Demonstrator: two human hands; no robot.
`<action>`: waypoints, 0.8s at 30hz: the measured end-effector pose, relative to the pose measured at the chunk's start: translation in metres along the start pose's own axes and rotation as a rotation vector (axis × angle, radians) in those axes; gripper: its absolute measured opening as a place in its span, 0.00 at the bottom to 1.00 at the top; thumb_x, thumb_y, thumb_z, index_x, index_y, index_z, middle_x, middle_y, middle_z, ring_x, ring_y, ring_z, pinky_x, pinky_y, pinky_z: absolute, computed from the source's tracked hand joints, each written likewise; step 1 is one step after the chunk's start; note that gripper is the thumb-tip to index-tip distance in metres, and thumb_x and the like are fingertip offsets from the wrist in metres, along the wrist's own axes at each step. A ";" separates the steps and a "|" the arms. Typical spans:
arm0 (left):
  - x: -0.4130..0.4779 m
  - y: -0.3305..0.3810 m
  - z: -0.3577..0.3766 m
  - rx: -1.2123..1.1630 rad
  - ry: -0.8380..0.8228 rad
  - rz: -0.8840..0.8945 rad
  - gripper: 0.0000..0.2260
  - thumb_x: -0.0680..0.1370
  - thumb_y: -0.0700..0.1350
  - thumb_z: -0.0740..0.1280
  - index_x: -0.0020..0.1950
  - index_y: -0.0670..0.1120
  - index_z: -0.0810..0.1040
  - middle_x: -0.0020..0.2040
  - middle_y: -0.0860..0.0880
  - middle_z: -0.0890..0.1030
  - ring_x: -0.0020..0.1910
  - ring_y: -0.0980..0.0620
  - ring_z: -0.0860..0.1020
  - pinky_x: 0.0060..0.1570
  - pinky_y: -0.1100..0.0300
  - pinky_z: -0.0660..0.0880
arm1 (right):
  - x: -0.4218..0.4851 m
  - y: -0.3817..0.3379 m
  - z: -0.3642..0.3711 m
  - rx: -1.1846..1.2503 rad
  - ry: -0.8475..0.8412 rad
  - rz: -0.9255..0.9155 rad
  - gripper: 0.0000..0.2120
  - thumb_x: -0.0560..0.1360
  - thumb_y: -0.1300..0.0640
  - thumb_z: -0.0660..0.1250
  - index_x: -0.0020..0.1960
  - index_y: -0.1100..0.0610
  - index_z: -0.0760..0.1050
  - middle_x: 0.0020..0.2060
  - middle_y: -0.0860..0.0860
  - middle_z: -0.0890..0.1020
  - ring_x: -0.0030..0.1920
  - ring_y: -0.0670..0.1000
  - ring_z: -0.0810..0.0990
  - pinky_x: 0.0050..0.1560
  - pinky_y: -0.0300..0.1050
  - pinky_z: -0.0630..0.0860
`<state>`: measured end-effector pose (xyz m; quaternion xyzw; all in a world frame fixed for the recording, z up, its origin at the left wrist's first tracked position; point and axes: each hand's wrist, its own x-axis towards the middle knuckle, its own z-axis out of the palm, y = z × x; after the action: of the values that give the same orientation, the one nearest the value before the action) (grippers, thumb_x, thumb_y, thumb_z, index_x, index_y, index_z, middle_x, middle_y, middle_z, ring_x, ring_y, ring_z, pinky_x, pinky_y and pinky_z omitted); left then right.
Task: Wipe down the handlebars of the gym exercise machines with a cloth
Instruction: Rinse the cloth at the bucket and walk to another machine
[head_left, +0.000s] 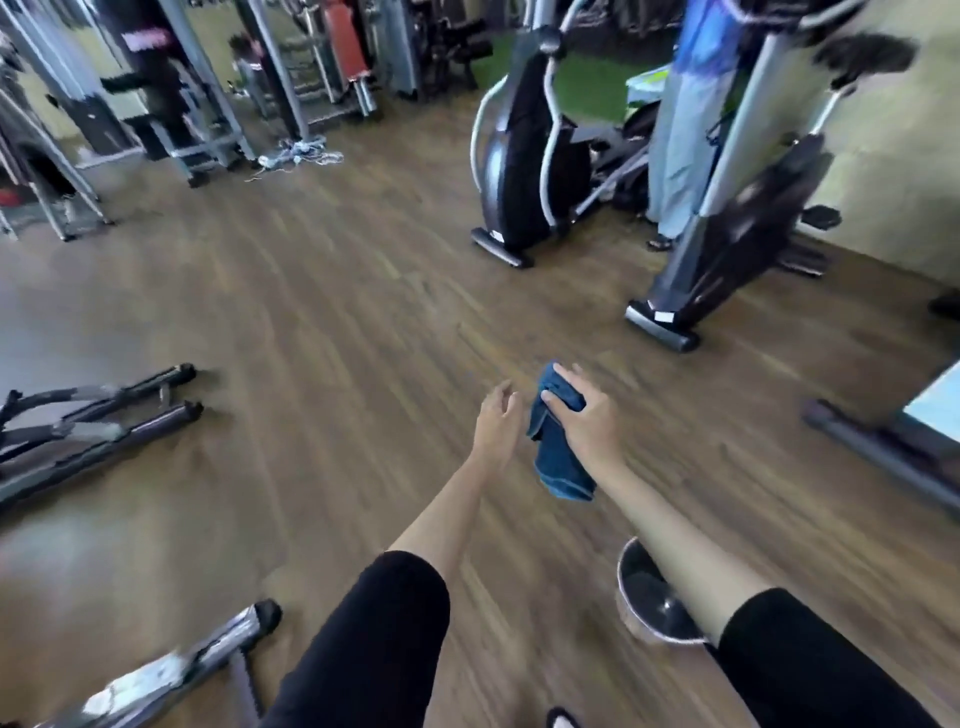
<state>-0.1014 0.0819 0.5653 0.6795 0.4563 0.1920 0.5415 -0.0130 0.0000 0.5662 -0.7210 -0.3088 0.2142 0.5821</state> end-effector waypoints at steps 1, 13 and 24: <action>0.004 0.002 0.011 0.008 -0.032 0.018 0.21 0.82 0.46 0.54 0.75 0.45 0.63 0.74 0.48 0.65 0.72 0.52 0.63 0.66 0.62 0.58 | 0.000 0.003 -0.010 -0.016 0.040 0.004 0.20 0.76 0.58 0.69 0.68 0.53 0.74 0.73 0.53 0.67 0.73 0.47 0.64 0.67 0.35 0.60; -0.004 0.029 0.125 0.060 -0.443 0.144 0.20 0.82 0.45 0.53 0.74 0.44 0.64 0.74 0.47 0.66 0.72 0.50 0.63 0.68 0.59 0.59 | -0.040 0.034 -0.110 -0.070 0.427 0.180 0.21 0.76 0.59 0.69 0.69 0.53 0.73 0.74 0.52 0.65 0.73 0.48 0.64 0.63 0.33 0.60; -0.019 0.015 0.142 0.111 -0.873 0.132 0.11 0.82 0.45 0.53 0.50 0.48 0.74 0.43 0.53 0.75 0.41 0.58 0.73 0.42 0.69 0.70 | -0.083 0.046 -0.089 -0.073 0.726 0.299 0.28 0.75 0.61 0.71 0.73 0.51 0.67 0.69 0.47 0.72 0.68 0.43 0.70 0.57 0.19 0.63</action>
<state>0.0026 -0.0134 0.5348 0.7527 0.1502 -0.1034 0.6326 -0.0044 -0.1264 0.5379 -0.8072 0.0181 0.0163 0.5898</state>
